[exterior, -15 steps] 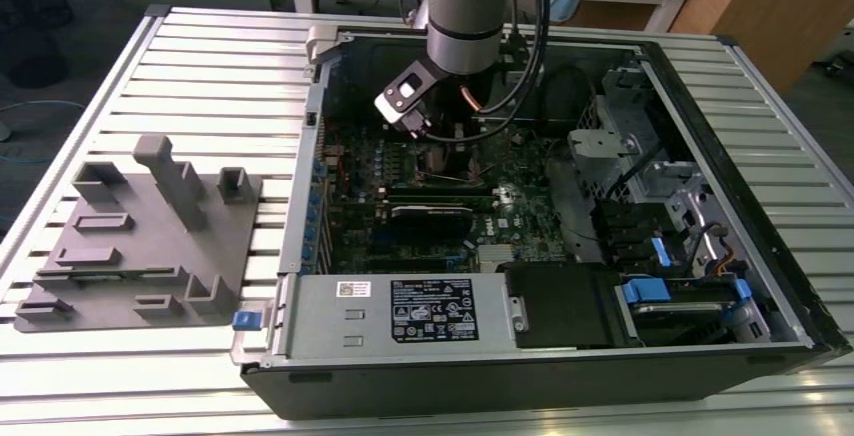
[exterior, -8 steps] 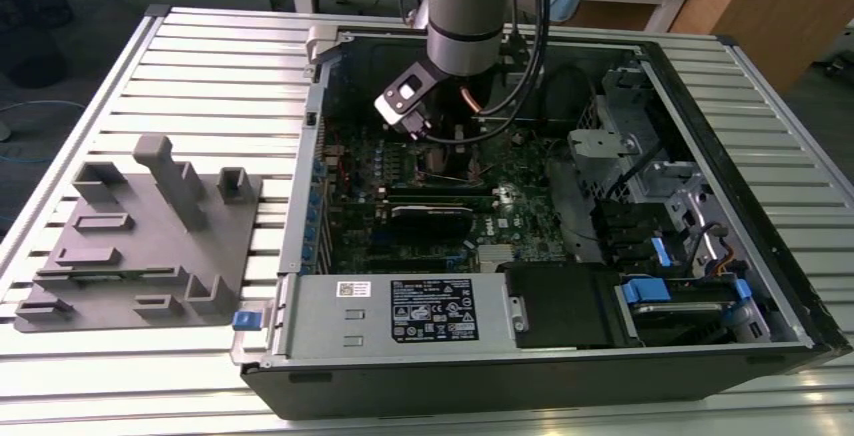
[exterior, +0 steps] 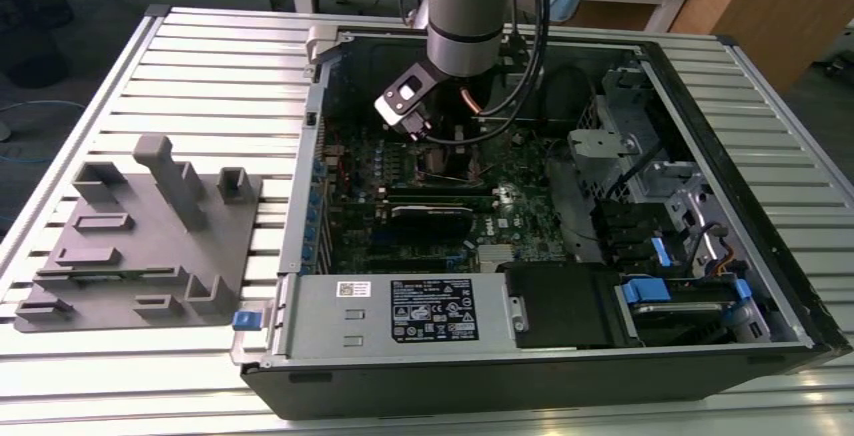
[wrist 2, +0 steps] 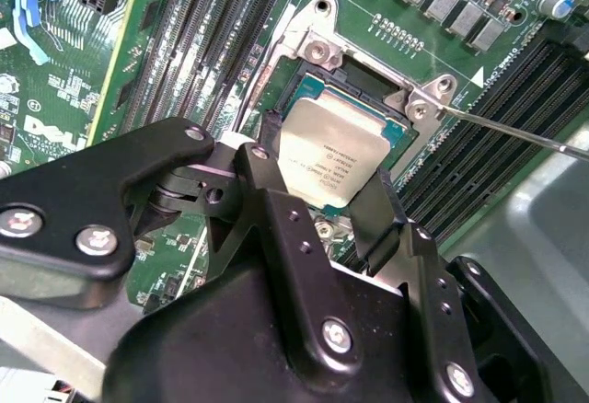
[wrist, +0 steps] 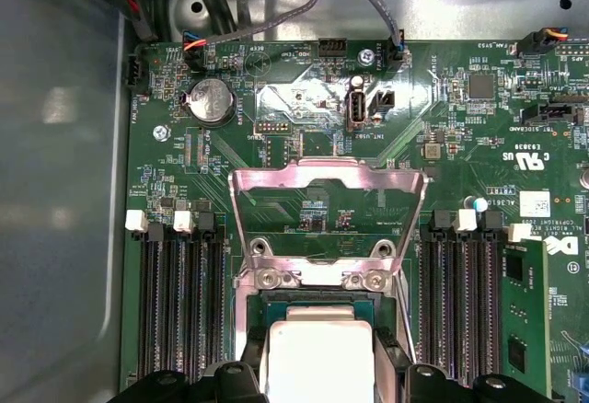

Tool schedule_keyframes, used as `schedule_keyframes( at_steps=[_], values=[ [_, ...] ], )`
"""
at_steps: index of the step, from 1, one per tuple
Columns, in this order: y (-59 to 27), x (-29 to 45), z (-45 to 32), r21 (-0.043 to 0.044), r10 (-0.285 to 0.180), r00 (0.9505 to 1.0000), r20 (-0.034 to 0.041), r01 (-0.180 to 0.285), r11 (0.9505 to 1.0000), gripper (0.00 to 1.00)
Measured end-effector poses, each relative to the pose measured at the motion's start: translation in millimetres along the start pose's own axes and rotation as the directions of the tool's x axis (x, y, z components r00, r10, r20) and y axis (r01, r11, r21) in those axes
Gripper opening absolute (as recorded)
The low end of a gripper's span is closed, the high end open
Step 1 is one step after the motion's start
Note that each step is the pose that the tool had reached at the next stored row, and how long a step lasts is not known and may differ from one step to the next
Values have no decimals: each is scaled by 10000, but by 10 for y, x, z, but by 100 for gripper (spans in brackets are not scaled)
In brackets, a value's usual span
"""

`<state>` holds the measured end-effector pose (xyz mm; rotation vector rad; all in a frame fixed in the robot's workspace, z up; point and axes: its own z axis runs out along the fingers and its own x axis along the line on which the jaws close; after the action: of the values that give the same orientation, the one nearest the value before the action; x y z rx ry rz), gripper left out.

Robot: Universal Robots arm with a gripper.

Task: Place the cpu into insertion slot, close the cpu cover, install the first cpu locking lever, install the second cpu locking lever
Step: 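Place the cpu into insertion slot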

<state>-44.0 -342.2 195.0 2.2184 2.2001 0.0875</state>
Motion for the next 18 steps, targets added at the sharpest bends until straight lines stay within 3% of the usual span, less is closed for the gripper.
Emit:
schedule_keyframes(
  at_steps=[18],
  values=[
    [6, -1, 25, 1, 0, 10000, 1, 0, 10000, 54]
  ],
)
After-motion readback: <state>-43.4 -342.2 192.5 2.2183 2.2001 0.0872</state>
